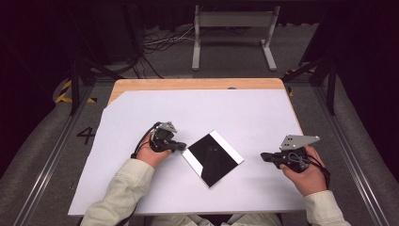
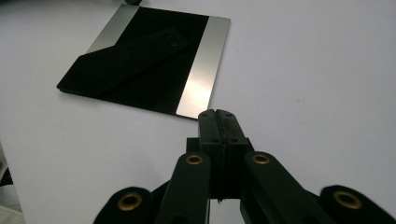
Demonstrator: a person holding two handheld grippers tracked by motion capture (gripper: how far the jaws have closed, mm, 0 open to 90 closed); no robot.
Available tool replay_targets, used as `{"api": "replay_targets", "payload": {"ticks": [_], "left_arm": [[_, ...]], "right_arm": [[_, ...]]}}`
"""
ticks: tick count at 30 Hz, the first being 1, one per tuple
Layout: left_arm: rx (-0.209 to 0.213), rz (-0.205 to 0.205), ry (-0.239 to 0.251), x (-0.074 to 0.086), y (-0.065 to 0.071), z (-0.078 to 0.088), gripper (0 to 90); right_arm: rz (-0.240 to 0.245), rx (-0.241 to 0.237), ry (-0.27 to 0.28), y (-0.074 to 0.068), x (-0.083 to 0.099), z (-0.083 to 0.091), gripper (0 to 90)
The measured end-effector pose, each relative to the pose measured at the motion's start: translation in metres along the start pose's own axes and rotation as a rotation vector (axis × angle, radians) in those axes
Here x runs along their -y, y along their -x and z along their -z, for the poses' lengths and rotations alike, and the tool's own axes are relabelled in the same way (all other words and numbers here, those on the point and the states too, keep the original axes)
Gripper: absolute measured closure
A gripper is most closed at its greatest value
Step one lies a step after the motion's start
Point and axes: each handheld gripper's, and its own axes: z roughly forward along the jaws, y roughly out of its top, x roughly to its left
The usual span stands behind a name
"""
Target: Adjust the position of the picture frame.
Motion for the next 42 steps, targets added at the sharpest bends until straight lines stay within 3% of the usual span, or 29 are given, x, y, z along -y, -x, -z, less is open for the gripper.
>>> {"api": "replay_targets", "payload": {"ticks": [4,5,10,14,19,27,30,36,42], "left_arm": [[0.047,-0.039,-0.042,-0.001,0.012,-0.002,90.0],[0.083,-0.055,-0.058,-0.001,0.018,-0.004,90.0],[0.134,-0.095,-0.099,-0.002,0.030,-0.006,90.0],[0.232,-0.128,-0.134,-0.002,0.039,-0.011,90.0],[0.269,-0.170,-0.157,-0.005,0.050,-0.016,90.0],[0.251,-0.165,-0.124,-0.003,0.050,-0.013,90.0],[0.209,-0.127,-0.096,-0.001,0.045,-0.005,90.0],[0.193,-0.074,-0.065,0.003,0.038,0.004,90.0],[0.186,-0.069,-0.066,0.006,0.039,0.007,90.0]], "right_arm": [[0.004,-0.003,-0.002,0.000,0.000,0.000,90.0],[0.005,-0.005,-0.003,0.000,-0.001,0.000,90.0],[0.003,-0.016,-0.018,0.001,0.001,-0.001,90.0],[-0.008,-0.028,-0.044,0.003,0.004,-0.006,90.0],[-0.022,-0.048,-0.071,0.005,0.008,-0.015,90.0],[-0.020,-0.066,-0.132,0.007,0.016,-0.036,90.0],[-0.008,-0.065,-0.149,0.006,0.018,-0.048,90.0],[0.000,-0.044,-0.149,0.007,0.021,-0.059,90.0],[0.018,-0.018,-0.145,0.006,0.020,-0.063,90.0]]}}
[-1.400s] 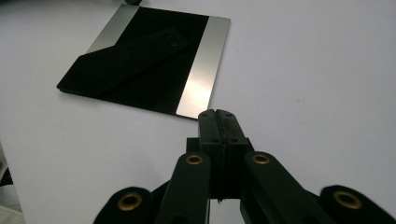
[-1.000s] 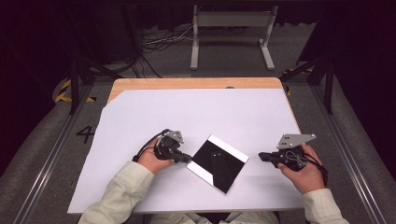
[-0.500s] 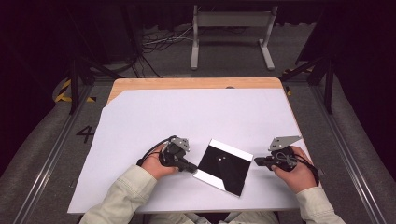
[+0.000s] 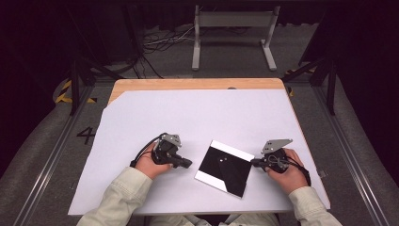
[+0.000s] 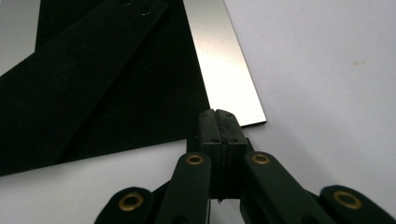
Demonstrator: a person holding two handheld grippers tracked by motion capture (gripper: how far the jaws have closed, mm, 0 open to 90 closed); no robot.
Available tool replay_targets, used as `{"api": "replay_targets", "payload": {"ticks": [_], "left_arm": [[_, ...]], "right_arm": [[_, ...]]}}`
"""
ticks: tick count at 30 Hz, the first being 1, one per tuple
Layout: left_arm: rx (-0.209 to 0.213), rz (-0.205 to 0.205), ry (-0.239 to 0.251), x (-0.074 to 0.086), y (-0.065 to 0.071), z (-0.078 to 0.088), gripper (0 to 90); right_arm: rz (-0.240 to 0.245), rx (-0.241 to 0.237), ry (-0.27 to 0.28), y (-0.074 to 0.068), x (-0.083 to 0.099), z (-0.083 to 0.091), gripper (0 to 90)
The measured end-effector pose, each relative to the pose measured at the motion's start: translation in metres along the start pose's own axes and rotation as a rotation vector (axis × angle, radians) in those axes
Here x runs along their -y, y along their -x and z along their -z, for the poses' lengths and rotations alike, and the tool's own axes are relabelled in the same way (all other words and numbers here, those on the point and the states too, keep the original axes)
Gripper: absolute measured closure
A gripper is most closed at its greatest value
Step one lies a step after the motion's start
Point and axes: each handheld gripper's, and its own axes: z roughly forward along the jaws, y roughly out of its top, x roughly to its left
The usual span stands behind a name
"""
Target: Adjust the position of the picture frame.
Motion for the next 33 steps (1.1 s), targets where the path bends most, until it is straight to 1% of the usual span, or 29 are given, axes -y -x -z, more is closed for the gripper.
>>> {"api": "replay_targets", "payload": {"ticks": [2,4,5,7,11,13,15,19,21,23,24,25,26,27,28,30,32,33], "left_arm": [[-0.004,0.001,0.002,0.001,0.001,0.001,90.0],[-0.027,0.009,0.001,0.003,0.002,0.003,90.0],[-0.030,0.016,0.002,0.004,0.002,0.004,90.0],[-0.040,0.031,0.012,0.007,0.001,0.008,90.0],[-0.060,0.053,0.022,0.013,-0.002,0.014,90.0],[-0.074,0.061,0.019,0.015,-0.003,0.016,90.0],[-0.096,0.065,0.010,0.017,-0.005,0.017,90.0],[-0.121,0.064,0.007,0.018,-0.005,0.019,90.0],[-0.129,0.063,0.011,0.018,-0.005,0.020,90.0],[-0.140,0.059,0.017,0.018,-0.004,0.021,90.0],[-0.163,0.047,0.021,0.017,-0.003,0.021,90.0],[-0.163,0.047,0.021,0.017,-0.003,0.021,89.1],[-0.183,0.042,0.023,0.018,-0.002,0.022,89.1],[-0.196,0.033,0.023,0.018,-0.002,0.023,87.2],[-0.204,0.031,0.026,0.019,-0.001,0.023,86.7],[-0.213,0.012,0.038,0.021,0.000,0.026,85.8],[-0.222,0.008,0.037,0.023,0.002,0.028,84.3],[-0.229,-0.003,0.034,0.024,0.002,0.030,83.4]], "right_arm": [[-0.010,0.010,0.016,0.002,-0.003,-0.004,90.0],[-0.029,0.020,0.028,0.004,-0.009,-0.011,90.0],[-0.036,0.027,0.030,0.004,-0.012,-0.014,90.0],[-0.036,0.039,0.033,0.005,-0.019,-0.020,90.0],[-0.033,0.038,0.026,0.009,-0.035,-0.032,90.0],[-0.026,0.040,0.013,0.010,-0.043,-0.037,90.0],[-0.017,0.038,0.004,0.012,-0.050,-0.042,90.0],[-0.027,0.039,0.013,0.014,-0.055,-0.048,90.0],[-0.042,0.031,0.024,0.015,-0.055,-0.049,90.0],[-0.047,0.018,0.037,0.017,-0.053,-0.049,90.0],[-0.051,0.003,0.050,0.019,-0.051,-0.048,90.0],[-0.051,0.003,0.050,0.019,-0.051,-0.048,90.0],[-0.055,-0.001,0.051,0.019,-0.050,-0.047,90.0],[-0.055,0.005,0.046,0.019,-0.050,-0.045,90.0],[-0.052,0.010,0.051,0.019,-0.049,-0.043,90.0],[-0.059,0.003,0.068,0.018,-0.045,-0.036,90.0],[-0.070,0.003,0.080,0.018,-0.040,-0.026,90.0],[-0.072,0.000,0.084,0.019,-0.037,-0.022,90.0]]}}
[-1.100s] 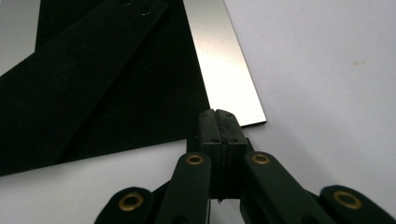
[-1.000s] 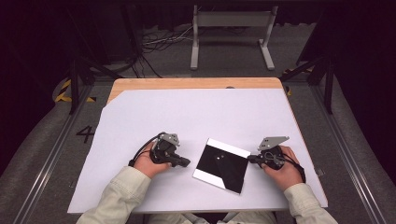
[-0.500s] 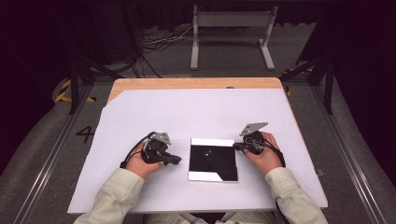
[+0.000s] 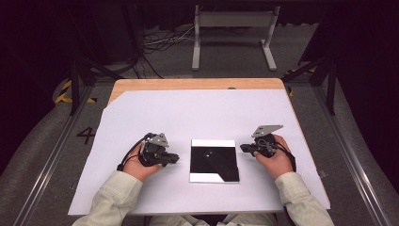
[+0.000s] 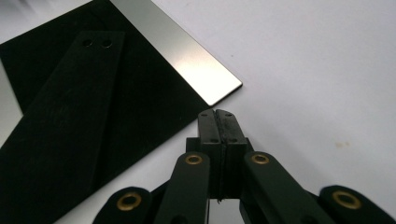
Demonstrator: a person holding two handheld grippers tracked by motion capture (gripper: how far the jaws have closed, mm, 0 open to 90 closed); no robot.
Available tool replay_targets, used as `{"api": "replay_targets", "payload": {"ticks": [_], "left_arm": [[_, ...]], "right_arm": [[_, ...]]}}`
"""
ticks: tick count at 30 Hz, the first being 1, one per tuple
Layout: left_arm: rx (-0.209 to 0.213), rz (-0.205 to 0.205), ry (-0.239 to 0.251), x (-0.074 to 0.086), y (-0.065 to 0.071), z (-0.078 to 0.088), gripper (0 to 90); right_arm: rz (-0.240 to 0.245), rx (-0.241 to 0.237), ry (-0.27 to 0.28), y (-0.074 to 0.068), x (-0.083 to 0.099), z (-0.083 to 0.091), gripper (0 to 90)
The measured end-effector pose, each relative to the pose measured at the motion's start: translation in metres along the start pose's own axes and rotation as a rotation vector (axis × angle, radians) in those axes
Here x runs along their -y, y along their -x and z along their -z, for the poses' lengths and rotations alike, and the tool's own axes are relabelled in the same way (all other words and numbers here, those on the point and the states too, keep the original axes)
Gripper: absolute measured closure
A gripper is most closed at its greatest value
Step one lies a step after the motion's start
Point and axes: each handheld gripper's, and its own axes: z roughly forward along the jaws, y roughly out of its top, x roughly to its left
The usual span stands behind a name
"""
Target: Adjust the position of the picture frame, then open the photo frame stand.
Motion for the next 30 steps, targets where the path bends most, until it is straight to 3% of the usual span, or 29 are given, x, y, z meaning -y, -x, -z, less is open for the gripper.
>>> {"api": "replay_targets", "payload": {"ticks": [3,7,9,16,18,20,30], "left_arm": [[-0.043,-0.017,0.010,0.003,0.000,0.008,80.3],[-0.060,-0.008,0.034,0.007,-0.003,0.014,76.8],[-0.066,-0.003,0.042,0.009,-0.006,0.016,76.6],[-0.069,-0.006,0.056,0.010,-0.009,0.015,73.2],[-0.043,-0.026,0.063,0.011,-0.010,0.016,68.4],[-0.044,-0.028,0.060,0.011,-0.011,0.016,66.6],[-0.036,-0.003,0.080,0.016,-0.017,0.021,63.9]], "right_arm": [[0.002,-0.015,0.018,0.000,0.007,0.014,90.0],[0.010,-0.018,0.007,-0.002,0.010,0.021,90.0],[0.001,-0.041,0.020,-0.005,0.011,0.024,89.9],[0.059,-0.061,0.008,-0.015,0.006,0.034,85.2],[0.072,-0.072,0.010,-0.017,0.005,0.039,84.9],[0.074,-0.079,0.010,-0.018,0.005,0.042,84.8],[0.124,-0.112,-0.020,-0.023,0.008,0.056,83.1]]}}
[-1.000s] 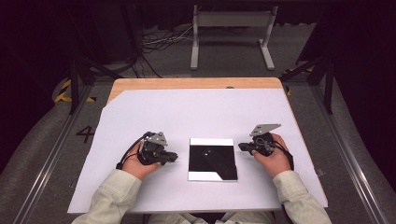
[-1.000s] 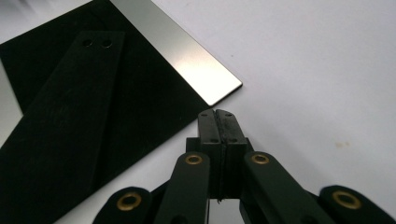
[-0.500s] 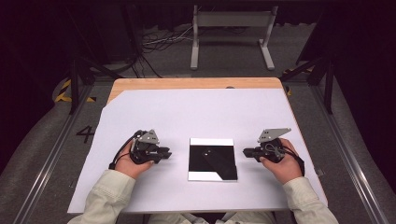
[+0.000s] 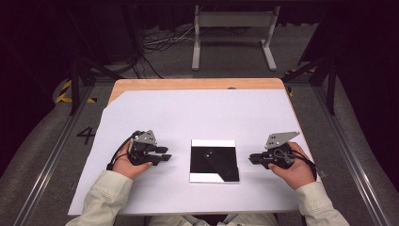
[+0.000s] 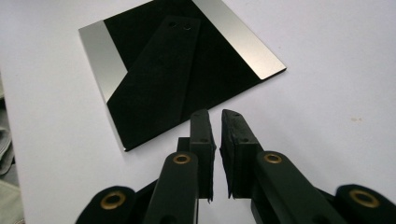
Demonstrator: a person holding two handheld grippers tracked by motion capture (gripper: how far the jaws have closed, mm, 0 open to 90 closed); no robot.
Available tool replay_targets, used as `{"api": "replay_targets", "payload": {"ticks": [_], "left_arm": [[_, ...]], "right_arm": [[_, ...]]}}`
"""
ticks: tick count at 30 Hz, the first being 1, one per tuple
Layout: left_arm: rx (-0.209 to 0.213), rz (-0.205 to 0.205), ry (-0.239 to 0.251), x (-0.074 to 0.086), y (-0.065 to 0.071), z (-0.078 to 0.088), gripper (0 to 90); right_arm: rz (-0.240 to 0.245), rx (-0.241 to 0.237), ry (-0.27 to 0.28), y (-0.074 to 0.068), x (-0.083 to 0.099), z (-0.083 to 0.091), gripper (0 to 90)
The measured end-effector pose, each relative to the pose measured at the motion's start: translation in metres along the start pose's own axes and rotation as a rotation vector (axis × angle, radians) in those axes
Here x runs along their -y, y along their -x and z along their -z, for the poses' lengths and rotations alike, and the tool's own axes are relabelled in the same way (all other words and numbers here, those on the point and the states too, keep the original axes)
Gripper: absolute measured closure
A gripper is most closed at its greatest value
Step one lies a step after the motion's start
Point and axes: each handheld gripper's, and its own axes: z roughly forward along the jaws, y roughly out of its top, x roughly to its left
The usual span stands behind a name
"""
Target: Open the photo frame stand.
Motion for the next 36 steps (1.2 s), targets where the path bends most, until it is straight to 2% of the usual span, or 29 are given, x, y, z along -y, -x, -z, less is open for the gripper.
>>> {"api": "replay_targets", "payload": {"ticks": [3,12,20,28,36], "left_arm": [[0.002,0.008,0.009,0.001,-0.002,0.001,64.1],[0.001,0.030,0.009,0.002,-0.003,0.001,62.9],[-0.004,0.038,0.043,0.001,-0.001,0.002,63.1],[-0.007,0.039,0.040,0.002,-0.001,0.002,62.6],[-0.004,0.043,0.031,0.004,0.000,0.000,62.4]], "right_arm": [[0.023,-0.021,-0.028,-0.003,-0.002,0.002,83.0],[0.062,-0.045,-0.066,-0.009,-0.005,0.000,81.8],[0.061,-0.061,-0.118,-0.012,-0.005,-0.005,80.1],[0.074,-0.081,-0.154,-0.015,-0.005,-0.010,80.1],[0.083,-0.107,-0.218,-0.018,-0.005,-0.022,79.9]]}}
